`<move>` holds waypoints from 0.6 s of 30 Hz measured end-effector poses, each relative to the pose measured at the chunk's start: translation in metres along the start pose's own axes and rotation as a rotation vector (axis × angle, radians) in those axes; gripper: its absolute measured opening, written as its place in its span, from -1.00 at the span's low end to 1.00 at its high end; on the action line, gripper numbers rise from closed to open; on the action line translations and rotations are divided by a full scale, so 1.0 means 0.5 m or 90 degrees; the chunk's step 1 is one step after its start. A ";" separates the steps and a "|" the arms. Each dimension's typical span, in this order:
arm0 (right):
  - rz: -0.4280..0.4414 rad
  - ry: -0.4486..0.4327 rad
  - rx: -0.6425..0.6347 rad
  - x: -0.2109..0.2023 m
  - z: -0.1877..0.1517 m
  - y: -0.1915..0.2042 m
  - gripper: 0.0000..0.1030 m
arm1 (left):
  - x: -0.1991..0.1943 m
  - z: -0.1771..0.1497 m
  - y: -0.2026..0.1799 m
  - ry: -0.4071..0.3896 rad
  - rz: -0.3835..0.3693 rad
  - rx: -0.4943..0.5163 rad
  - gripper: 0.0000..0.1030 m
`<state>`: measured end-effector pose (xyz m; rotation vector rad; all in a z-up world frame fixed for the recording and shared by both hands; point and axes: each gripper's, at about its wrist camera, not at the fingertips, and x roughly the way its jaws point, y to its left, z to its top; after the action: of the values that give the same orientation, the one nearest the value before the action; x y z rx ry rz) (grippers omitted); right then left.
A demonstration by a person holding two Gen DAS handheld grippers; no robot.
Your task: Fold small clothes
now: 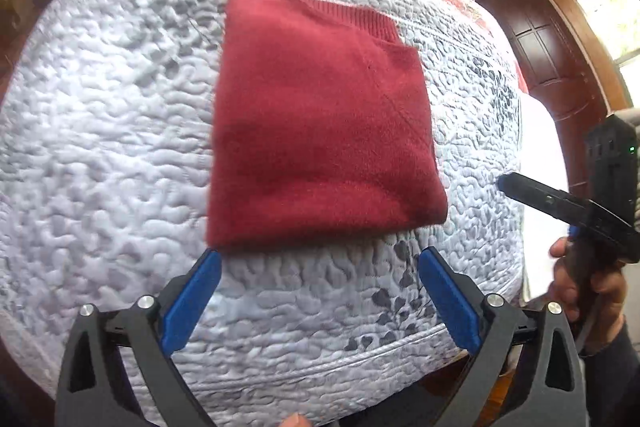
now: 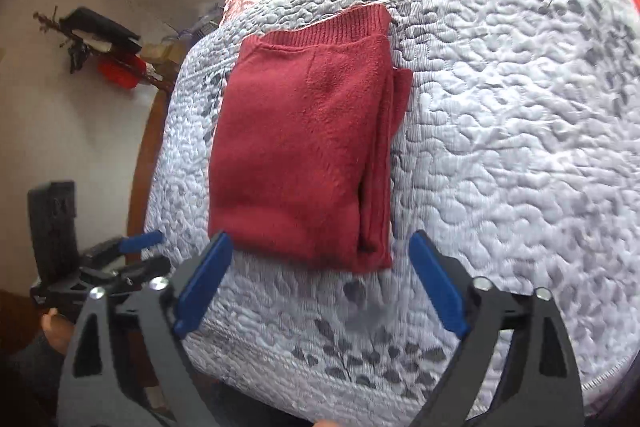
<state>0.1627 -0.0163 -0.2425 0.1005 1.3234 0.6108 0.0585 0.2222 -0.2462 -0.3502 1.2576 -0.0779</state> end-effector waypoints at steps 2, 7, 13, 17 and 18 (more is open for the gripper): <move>-0.080 0.002 -0.038 -0.057 -0.038 0.051 0.82 | -0.087 -0.035 -0.030 -0.044 0.090 0.033 0.92; -0.157 -0.062 -0.088 -0.231 -0.157 0.174 0.91 | -0.312 -0.119 -0.078 -0.135 0.161 -0.021 0.92; -0.238 -0.112 -0.107 -0.385 -0.237 0.280 0.94 | -0.482 -0.196 -0.109 -0.156 0.156 -0.078 0.92; -0.240 -0.150 -0.104 -0.459 -0.256 0.335 0.94 | -0.543 -0.211 -0.141 -0.192 0.215 -0.038 0.92; -0.253 -0.165 -0.114 -0.473 -0.259 0.350 0.94 | -0.560 -0.210 -0.140 -0.199 0.189 -0.042 0.92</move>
<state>-0.0470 -0.0155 0.0013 -0.2190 0.9950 0.3599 -0.1186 0.2030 0.0039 -0.2191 0.9916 0.2638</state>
